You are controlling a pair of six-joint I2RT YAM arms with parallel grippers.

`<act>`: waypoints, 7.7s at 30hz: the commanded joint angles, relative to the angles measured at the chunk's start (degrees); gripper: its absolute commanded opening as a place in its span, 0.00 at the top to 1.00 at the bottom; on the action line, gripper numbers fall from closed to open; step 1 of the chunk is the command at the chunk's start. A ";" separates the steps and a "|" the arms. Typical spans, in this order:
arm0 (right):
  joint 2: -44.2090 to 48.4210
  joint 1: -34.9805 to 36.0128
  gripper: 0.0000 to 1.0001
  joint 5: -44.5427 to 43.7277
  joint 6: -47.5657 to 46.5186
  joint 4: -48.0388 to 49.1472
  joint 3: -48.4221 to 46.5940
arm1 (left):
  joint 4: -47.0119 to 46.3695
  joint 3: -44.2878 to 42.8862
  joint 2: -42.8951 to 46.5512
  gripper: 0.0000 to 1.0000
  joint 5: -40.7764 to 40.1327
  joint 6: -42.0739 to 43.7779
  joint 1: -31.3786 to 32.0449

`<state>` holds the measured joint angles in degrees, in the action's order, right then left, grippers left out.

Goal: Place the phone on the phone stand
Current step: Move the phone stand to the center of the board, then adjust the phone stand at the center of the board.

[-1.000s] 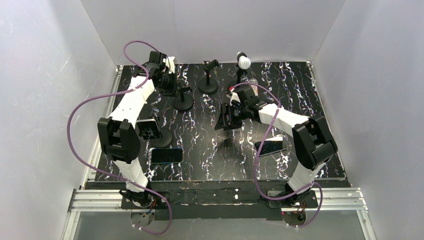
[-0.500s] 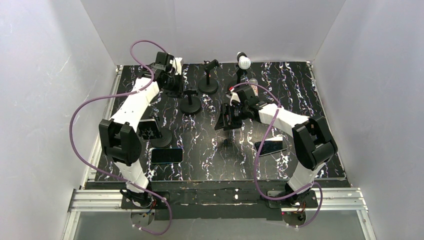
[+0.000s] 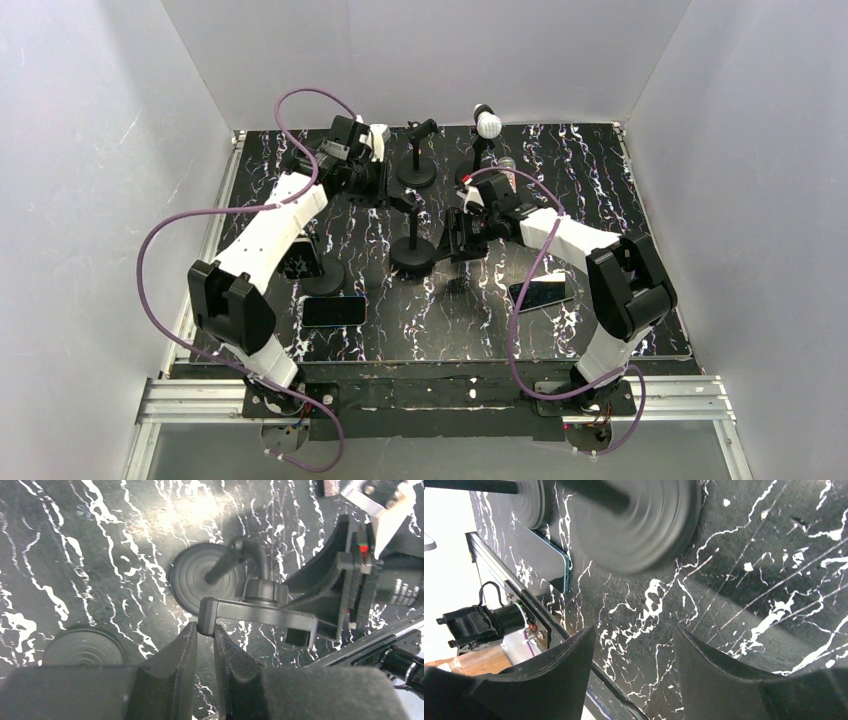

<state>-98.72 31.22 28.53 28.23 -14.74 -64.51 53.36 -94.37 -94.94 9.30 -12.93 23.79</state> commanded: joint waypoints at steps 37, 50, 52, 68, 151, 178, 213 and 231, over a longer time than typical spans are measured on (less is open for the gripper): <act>5.19 -0.90 0.33 -0.68 -3.68 -2.40 5.45 | -18.74 25.71 28.30 0.29 -0.41 -14.42 12.86; 3.36 -0.55 0.33 0.90 -4.06 -2.54 5.44 | -15.54 20.96 24.19 0.28 0.32 -8.17 4.59; 3.14 -0.47 0.33 1.05 -4.05 -2.57 5.30 | -16.33 20.93 23.06 0.28 1.00 -6.74 2.93; 1.64 0.40 0.34 2.52 -3.53 -1.58 6.44 | -18.10 12.80 7.78 0.28 10.60 -1.93 1.08; -4.61 6.40 0.54 -1.23 1.09 -1.24 9.76 | -18.82 34.71 27.95 0.28 1.77 -25.17 17.95; -6.19 -0.94 0.51 -5.53 -1.68 -2.42 -1.58 | -25.02 35.22 24.67 0.23 2.38 -28.69 23.27; 19.41 16.10 0.22 -17.74 -2.52 -24.17 -9.82 | -14.17 24.06 31.06 0.02 8.80 -12.57 1.45; 5.24 27.14 0.22 -34.55 -2.22 -35.53 -26.12 | -15.35 29.50 31.15 0.02 9.82 -11.57 -1.62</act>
<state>-91.24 56.66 0.05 25.71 -45.98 -86.67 38.57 -65.80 -64.71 18.52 -25.50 22.79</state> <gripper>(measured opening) 0.801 0.982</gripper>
